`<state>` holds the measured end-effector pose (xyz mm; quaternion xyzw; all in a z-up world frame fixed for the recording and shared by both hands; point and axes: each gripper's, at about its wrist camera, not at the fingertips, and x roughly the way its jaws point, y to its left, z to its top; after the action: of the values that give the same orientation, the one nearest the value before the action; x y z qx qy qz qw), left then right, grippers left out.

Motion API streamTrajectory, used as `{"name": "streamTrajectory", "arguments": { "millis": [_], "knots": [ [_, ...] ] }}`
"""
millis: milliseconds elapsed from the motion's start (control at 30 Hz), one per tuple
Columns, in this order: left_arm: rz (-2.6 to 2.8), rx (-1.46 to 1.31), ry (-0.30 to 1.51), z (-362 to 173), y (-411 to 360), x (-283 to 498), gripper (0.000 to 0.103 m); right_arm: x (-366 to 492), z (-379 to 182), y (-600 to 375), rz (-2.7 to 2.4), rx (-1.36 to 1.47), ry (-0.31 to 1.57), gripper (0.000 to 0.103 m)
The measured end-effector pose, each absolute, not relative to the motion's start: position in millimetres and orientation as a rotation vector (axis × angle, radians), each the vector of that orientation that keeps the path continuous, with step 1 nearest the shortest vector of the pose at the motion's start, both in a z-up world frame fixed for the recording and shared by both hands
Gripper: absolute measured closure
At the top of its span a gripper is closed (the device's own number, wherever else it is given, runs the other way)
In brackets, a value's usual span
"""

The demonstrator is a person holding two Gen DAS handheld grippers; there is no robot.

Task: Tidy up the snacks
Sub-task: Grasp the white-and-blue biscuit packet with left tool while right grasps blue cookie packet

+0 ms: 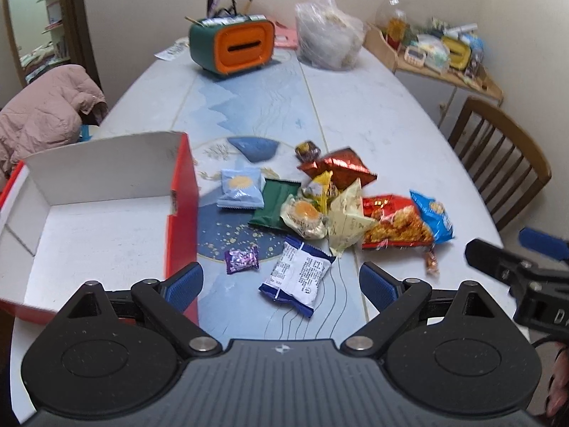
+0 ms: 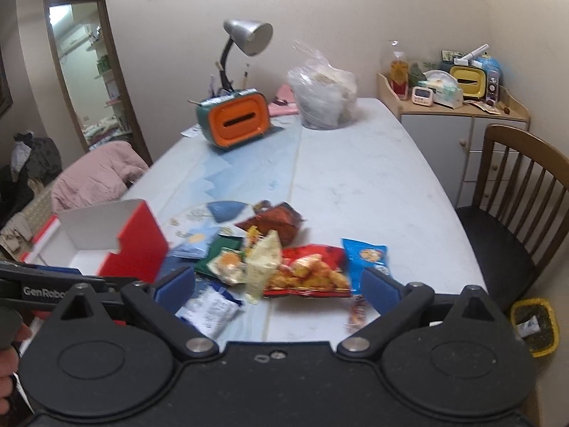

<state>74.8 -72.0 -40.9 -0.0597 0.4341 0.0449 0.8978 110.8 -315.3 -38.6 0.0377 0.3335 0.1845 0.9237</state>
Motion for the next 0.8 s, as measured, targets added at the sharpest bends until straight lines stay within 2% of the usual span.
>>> {"name": "streamTrajectory", "arguments": {
  "millis": [433,500,800],
  "knots": [
    [0.065,-0.065,1.015,-95,-82,132,0.008,198,-97,-352,0.287,0.053,0.807,0.017],
    [0.057,-0.052,1.034,-103,-83,138,0.008,212,-105,-356,0.278,0.074,0.836,0.022],
    [0.035,-0.025,1.107,-132,-85,158,0.012,242,-126,-361,0.276,0.138,0.912,0.027]
  ]
}}
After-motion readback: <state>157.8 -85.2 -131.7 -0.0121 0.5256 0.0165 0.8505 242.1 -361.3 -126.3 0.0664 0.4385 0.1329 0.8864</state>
